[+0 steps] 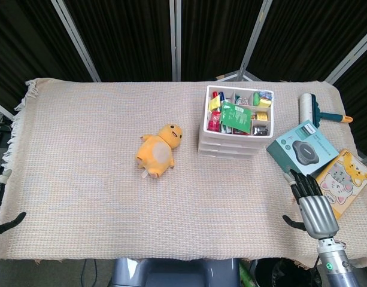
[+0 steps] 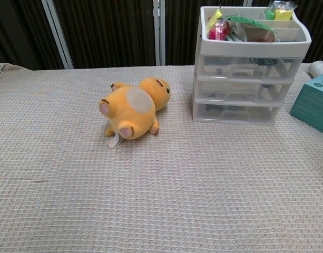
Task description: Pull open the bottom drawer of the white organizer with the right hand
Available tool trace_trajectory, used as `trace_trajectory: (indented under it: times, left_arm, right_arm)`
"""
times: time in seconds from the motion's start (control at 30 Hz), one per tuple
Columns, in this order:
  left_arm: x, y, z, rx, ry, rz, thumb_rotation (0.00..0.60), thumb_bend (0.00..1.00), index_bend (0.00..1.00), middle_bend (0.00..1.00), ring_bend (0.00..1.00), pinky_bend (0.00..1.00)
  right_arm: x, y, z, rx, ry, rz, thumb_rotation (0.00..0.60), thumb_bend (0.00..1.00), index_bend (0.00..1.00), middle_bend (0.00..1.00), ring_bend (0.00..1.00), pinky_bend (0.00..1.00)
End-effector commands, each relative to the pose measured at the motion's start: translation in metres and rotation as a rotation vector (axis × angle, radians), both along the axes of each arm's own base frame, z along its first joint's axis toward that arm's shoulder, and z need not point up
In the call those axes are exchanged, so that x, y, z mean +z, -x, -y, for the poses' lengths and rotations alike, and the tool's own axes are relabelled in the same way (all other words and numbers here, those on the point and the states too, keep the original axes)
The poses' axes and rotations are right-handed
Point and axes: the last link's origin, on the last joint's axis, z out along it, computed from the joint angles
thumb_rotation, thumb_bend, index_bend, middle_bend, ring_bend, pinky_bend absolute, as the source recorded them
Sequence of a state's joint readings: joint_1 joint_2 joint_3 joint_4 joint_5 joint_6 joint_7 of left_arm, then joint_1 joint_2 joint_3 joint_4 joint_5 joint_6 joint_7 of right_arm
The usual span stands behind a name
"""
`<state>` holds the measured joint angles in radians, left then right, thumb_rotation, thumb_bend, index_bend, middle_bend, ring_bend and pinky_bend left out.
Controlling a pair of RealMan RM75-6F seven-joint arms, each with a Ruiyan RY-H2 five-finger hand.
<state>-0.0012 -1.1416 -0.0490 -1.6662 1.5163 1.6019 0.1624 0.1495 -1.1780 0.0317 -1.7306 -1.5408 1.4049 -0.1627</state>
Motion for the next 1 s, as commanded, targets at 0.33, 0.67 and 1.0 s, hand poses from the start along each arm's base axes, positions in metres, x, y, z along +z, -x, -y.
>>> trace_trajectory:
  times: [0.33,0.67,1.0]
  left_arm:
    - [0.001,0.000,0.002,0.000,-0.004,0.002,0.600,0.06,0.00,0.00,0.00,0.00]
    - [0.002,0.000,0.003,0.000,-0.009,0.006,0.600,0.06,0.00,0.00,0.00,0.00]
    - [0.006,0.000,0.003,0.001,-0.020,0.024,0.600,0.06,0.00,0.00,0.00,0.00]
  right_arm:
    - [-0.003,0.000,-0.002,-0.002,-0.013,-0.004,0.600,0.07,0.00,0.00,0.00,0.00]
    - [-0.004,-0.004,-0.003,0.006,-0.022,0.029,0.600,0.08,0.03,0.09,0.11,0.09]
    - [-0.023,-0.036,-0.004,-0.010,-0.083,0.316,0.600,0.18,0.18,0.78,0.84,0.69]
